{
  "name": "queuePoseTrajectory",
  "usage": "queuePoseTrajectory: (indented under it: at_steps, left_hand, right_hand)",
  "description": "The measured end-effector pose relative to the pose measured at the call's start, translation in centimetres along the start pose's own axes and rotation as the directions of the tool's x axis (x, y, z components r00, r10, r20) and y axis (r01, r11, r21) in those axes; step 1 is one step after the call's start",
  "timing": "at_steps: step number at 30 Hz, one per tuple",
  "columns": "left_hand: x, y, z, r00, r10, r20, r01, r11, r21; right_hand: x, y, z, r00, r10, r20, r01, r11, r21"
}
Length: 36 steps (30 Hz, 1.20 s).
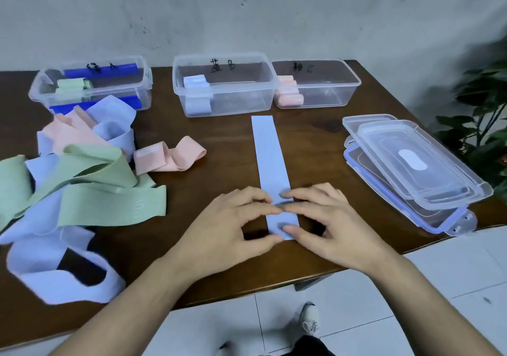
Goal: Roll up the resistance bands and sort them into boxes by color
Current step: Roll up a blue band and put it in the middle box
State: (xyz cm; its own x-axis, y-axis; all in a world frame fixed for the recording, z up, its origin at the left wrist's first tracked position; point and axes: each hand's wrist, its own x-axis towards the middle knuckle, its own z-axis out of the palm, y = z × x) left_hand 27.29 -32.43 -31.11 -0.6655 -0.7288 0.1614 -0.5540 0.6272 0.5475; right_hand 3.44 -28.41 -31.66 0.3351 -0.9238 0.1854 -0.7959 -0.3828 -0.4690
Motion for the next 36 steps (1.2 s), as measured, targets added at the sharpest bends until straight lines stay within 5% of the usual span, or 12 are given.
queuePoseTrajectory:
  at_steps: [4,16,31,36]
  left_hand:
    - [0.0,0.1,0.8,0.990,0.143,-0.013,-0.137,0.971,0.198]
    - [-0.2,0.1,1.0,0.954,0.283,-0.100,-0.250,0.933,0.259]
    - [-0.4,0.0,1.3,0.952,0.287,-0.105,-0.248,0.926,0.284]
    - [-0.4,0.2,1.5,0.954,0.283,-0.097,-0.251,0.933,0.257]
  right_hand:
    - [-1.0,-0.1,0.1,0.998,-0.058,0.022,0.058,0.998,-0.030]
    - [-0.9,-0.3,0.7,0.947,-0.278,-0.161,0.261,0.958,-0.118]
    - [-1.1,-1.1,1.3,0.984,-0.076,-0.159,0.086,0.995,0.057]
    - [-1.3,-1.1,1.5,0.976,-0.116,-0.184,0.126,0.991,0.046]
